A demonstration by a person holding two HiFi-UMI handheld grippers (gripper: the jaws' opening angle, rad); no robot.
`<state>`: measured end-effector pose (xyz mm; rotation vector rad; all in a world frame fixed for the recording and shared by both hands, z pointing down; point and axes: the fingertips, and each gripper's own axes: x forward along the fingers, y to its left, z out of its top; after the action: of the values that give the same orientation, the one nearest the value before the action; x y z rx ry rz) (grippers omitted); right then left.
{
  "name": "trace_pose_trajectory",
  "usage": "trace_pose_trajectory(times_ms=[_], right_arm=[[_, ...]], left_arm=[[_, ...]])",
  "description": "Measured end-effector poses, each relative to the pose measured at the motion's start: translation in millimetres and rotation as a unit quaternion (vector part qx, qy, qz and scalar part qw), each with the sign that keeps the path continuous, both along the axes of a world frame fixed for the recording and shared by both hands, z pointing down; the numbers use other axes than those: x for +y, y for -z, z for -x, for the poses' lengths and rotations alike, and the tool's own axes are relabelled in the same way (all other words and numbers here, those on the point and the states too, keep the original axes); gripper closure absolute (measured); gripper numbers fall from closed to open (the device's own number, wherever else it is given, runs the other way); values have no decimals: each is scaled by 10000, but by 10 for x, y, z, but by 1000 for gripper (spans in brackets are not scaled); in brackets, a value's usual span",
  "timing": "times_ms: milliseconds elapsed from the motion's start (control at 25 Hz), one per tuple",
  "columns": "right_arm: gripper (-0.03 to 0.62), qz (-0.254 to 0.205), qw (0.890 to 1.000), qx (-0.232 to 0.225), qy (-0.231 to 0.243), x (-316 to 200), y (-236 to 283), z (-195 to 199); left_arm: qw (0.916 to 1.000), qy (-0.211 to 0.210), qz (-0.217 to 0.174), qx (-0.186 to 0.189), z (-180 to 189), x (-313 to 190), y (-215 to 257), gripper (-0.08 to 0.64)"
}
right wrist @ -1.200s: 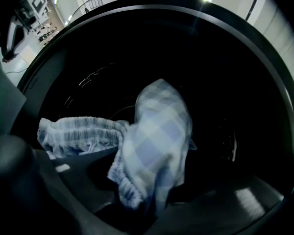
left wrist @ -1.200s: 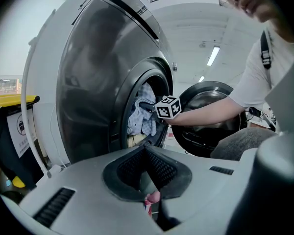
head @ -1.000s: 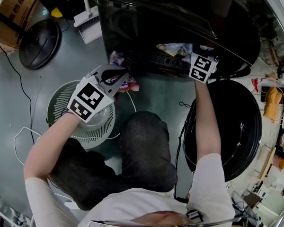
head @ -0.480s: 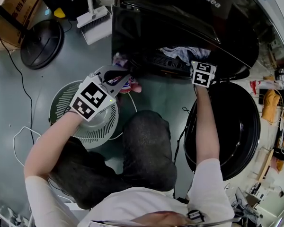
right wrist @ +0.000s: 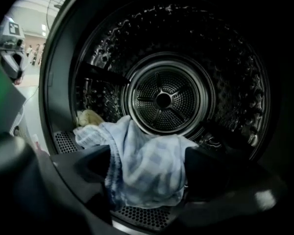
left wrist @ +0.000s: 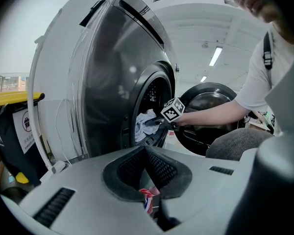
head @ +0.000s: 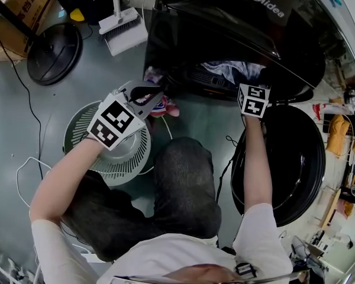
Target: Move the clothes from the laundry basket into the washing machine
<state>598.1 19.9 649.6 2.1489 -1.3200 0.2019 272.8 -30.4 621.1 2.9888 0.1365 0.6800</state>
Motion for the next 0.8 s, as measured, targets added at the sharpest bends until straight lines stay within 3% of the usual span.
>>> trace_pose_trajectory(times_ms=[360, 600, 800], right_arm=[[135, 125, 9998, -151, -67, 267, -124, 197], [215, 215, 9991, -154, -316, 436, -211, 246], [363, 135, 9991, -187, -353, 456, -278, 265]], left_arm=[[10000, 7, -31, -81, 42, -7, -34, 554], [9999, 16, -15, -99, 73, 13, -50, 555], [9999, -3, -5, -124, 70, 36, -76, 555]])
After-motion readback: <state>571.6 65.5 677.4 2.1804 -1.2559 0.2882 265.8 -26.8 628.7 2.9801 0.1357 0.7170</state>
